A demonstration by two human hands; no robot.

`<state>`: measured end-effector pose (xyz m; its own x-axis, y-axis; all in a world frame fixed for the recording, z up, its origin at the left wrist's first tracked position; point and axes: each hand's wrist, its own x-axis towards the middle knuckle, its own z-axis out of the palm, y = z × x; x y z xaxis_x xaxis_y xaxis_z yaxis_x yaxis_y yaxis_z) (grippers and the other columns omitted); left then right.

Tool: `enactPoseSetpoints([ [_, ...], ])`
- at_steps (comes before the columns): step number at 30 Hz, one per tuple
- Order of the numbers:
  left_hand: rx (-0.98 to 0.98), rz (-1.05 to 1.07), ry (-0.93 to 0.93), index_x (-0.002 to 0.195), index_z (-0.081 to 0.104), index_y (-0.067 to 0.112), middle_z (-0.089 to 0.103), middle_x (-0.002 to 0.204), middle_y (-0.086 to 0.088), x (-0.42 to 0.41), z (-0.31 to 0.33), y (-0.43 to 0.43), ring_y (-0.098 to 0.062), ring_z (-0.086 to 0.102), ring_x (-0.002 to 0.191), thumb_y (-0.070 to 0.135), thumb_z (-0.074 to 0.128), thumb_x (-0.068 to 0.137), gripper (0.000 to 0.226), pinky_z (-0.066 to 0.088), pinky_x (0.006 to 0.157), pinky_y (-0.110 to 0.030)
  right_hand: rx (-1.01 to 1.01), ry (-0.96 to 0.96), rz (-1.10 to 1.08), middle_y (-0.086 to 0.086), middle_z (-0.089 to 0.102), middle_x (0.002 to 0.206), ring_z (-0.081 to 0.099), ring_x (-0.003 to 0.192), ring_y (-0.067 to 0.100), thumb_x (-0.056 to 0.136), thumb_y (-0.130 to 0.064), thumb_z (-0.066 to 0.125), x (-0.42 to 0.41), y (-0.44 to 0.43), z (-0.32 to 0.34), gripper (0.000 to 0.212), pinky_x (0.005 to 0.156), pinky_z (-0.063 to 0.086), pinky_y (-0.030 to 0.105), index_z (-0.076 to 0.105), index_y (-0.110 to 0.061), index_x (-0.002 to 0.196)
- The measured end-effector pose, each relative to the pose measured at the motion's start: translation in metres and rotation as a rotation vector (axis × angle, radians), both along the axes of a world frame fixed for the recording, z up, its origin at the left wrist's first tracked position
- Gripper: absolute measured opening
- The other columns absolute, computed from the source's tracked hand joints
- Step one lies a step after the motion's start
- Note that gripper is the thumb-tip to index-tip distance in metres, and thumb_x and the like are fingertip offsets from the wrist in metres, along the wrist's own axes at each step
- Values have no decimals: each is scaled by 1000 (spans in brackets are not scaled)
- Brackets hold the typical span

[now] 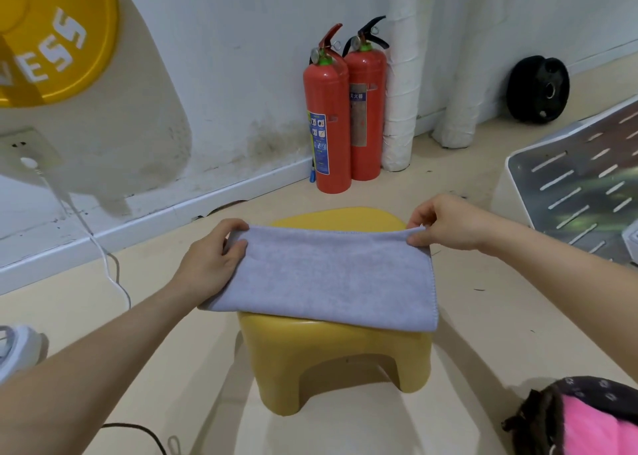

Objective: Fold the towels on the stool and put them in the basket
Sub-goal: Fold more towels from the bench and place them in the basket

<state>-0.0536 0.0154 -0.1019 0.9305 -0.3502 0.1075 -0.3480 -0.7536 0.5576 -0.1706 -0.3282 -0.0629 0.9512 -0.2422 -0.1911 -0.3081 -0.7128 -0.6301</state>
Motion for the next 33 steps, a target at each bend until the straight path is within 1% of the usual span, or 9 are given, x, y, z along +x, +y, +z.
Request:
enactPoseSetpoints([
  [4, -140, 59, 270, 119, 51, 37, 63, 100, -2, 2, 6, -2, -23, 61, 93, 33, 57, 91, 29, 47, 79, -33, 303, -92, -143, 3, 56, 75, 46, 72, 16, 81, -8, 64, 2, 5, -2, 12, 60, 36, 27, 62, -12, 71],
  [10, -398, 190, 617, 108, 58, 24, 66, 107, -4, 11, 15, -7, -26, 62, 100, 28, 69, 83, 28, 48, 77, -38, 254, -142, -170, 3, 48, 60, 39, 57, 19, 82, -3, 55, 4, 9, -8, 13, 49, 34, 26, 56, -11, 71],
  [13, -416, 236, 639, 106, 62, 20, 69, 106, -3, 14, 13, -11, -24, 63, 99, 28, 71, 84, 26, 50, 76, -36, 220, -128, -165, 7, 52, 65, 43, 57, 21, 83, -5, 52, 4, 9, -10, 5, 49, 38, 28, 57, -7, 84],
  [17, -537, 229, 676, 99, 61, 13, 68, 94, -4, 16, 14, -9, -20, 61, 80, 24, 70, 86, 19, 47, 67, -32, 156, -142, -137, 7, 54, 70, 48, 58, 20, 92, -12, 47, 5, 8, -19, 6, 51, 44, 31, 52, -10, 89],
  [21, -678, 238, 629, 84, 55, 18, 65, 83, -7, 17, 17, -10, -23, 59, 72, 23, 68, 88, 14, 48, 63, -32, -150, -267, -117, 3, 54, 76, 51, 74, 25, 96, -19, 41, 9, 10, -33, 9, 64, 43, 38, 46, -13, 91],
  [24, -583, 307, 483, 87, 55, 16, 65, 84, -10, 15, 10, -19, -23, 59, 67, 28, 68, 88, 17, 48, 58, -30, -279, -238, -149, 9, 60, 81, 55, 77, 31, 97, -25, 36, 11, 9, -45, 13, 72, 48, 46, 42, -15, 94],
  [27, -453, 377, 366, 98, 56, 14, 65, 91, -7, 15, 5, -23, -19, 59, 70, 39, 66, 87, 30, 44, 56, -29, -332, -100, -221, 12, 64, 90, 58, 81, 33, 97, -42, 33, 12, 8, -48, 32, 73, 49, 42, 45, -12, 96],
  [30, -388, 372, 522, 99, 61, 4, 67, 93, -7, 16, 13, -15, -22, 61, 75, 53, 62, 85, 51, 47, 60, -29, 23, 93, -304, 11, 56, 70, 52, 62, 27, 90, -58, 44, 9, 7, -35, 52, 61, 45, 30, 50, -7, 81],
  [33, -292, 267, 723, 97, 67, 8, 71, 95, -8, 10, 20, -1, -25, 67, 89, 52, 69, 80, 47, 52, 69, -33, 383, 282, -321, 4, 50, 59, 47, 48, 17, 81, -43, 71, 1, 0, -15, 38, 53, 46, 24, 57, -8, 76],
])
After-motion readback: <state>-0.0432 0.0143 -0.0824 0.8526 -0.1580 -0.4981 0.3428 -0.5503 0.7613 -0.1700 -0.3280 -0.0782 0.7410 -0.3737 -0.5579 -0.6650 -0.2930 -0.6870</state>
